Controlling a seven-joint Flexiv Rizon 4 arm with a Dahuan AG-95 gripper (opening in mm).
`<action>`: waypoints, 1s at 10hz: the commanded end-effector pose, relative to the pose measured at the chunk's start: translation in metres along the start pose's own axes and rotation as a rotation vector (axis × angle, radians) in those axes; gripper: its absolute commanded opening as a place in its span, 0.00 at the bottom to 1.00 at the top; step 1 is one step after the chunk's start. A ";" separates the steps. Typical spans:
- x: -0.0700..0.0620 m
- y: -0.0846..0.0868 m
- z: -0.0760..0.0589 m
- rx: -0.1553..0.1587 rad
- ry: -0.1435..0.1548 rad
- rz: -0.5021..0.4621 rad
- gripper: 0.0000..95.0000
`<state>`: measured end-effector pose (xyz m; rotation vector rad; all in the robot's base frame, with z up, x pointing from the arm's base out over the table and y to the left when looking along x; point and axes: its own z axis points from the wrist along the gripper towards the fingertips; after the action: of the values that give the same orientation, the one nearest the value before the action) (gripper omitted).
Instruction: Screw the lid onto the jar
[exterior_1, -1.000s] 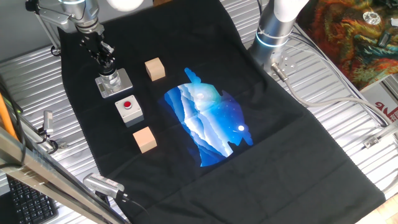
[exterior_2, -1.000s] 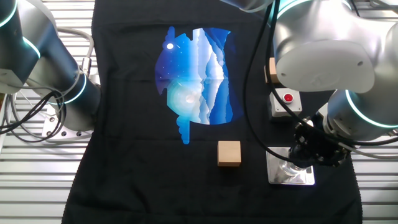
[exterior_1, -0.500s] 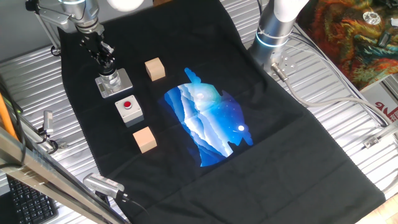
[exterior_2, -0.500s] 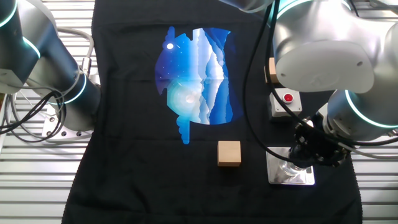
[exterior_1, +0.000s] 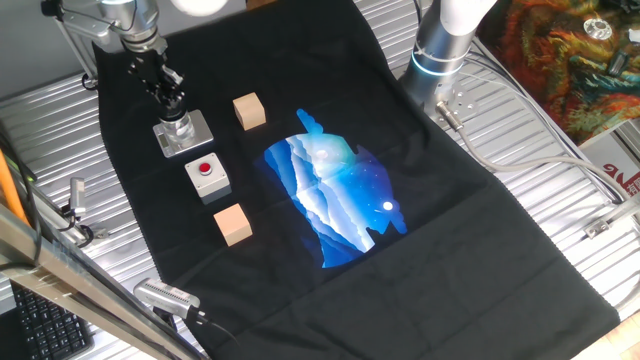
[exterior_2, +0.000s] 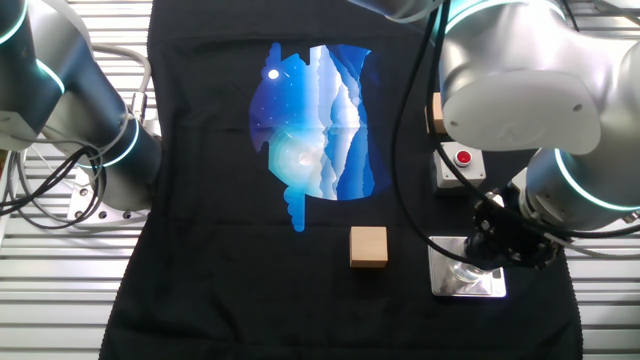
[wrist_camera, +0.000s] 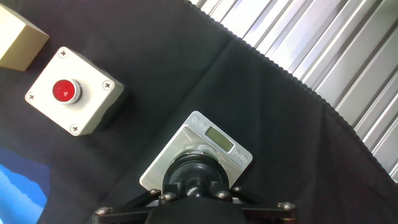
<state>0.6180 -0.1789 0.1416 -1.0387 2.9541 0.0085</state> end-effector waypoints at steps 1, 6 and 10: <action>0.000 -0.001 0.001 0.008 0.003 0.002 0.00; 0.000 -0.001 0.001 0.010 0.001 0.050 0.00; 0.001 -0.001 0.001 -0.012 -0.017 0.122 0.00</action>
<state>0.6163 -0.1806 0.1415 -0.8688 2.9983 0.0177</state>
